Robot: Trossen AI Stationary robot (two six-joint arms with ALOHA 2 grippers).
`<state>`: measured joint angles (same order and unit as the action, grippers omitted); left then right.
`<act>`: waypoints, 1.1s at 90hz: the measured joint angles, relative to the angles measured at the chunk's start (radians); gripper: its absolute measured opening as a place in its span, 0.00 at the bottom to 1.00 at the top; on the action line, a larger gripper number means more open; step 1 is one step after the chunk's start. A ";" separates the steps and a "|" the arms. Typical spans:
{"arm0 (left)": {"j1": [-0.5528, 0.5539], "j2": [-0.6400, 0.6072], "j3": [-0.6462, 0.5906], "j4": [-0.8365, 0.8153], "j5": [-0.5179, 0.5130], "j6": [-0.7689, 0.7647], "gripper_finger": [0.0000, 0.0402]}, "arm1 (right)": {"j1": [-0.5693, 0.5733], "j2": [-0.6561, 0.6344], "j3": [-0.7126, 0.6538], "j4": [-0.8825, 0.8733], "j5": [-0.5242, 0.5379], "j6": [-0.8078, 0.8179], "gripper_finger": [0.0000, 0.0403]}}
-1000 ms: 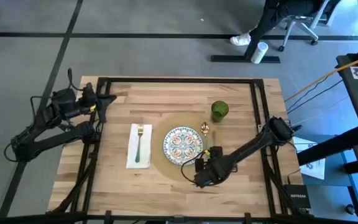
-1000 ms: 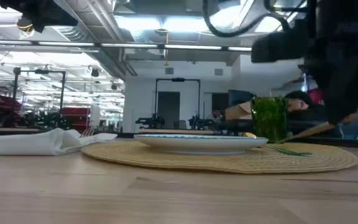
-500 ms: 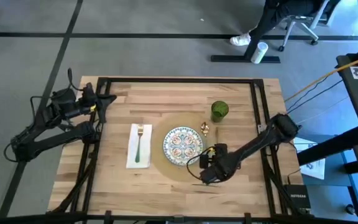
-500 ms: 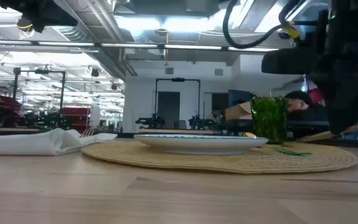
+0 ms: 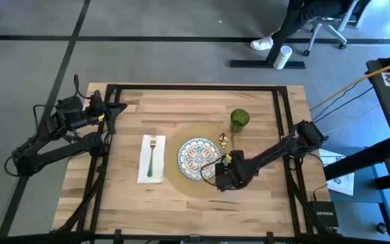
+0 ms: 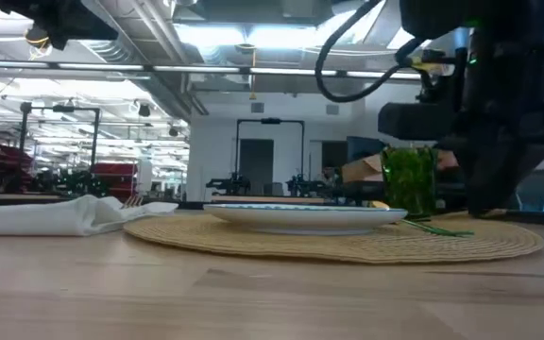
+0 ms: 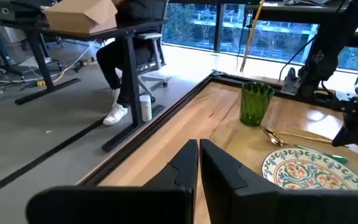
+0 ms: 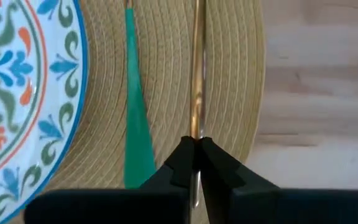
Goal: Set table place
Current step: Put the gold table knife to the right of the green spoon on the brown place mat
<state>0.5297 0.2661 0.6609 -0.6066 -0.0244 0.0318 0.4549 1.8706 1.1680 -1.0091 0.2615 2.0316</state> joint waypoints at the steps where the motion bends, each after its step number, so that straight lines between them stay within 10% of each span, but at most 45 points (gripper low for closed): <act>1: 0.000 0.000 0.000 -0.002 0.000 0.000 0.00 | 0.000 0.000 -0.001 0.000 0.000 0.000 0.00; 99: 0.000 0.000 0.000 -0.011 0.000 0.001 0.00 | 0.003 0.000 -0.062 0.096 -0.018 0.008 0.10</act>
<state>0.5297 0.2661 0.6609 -0.6178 -0.0242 0.0330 0.4576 1.8706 1.1057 -0.9134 0.2432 2.0392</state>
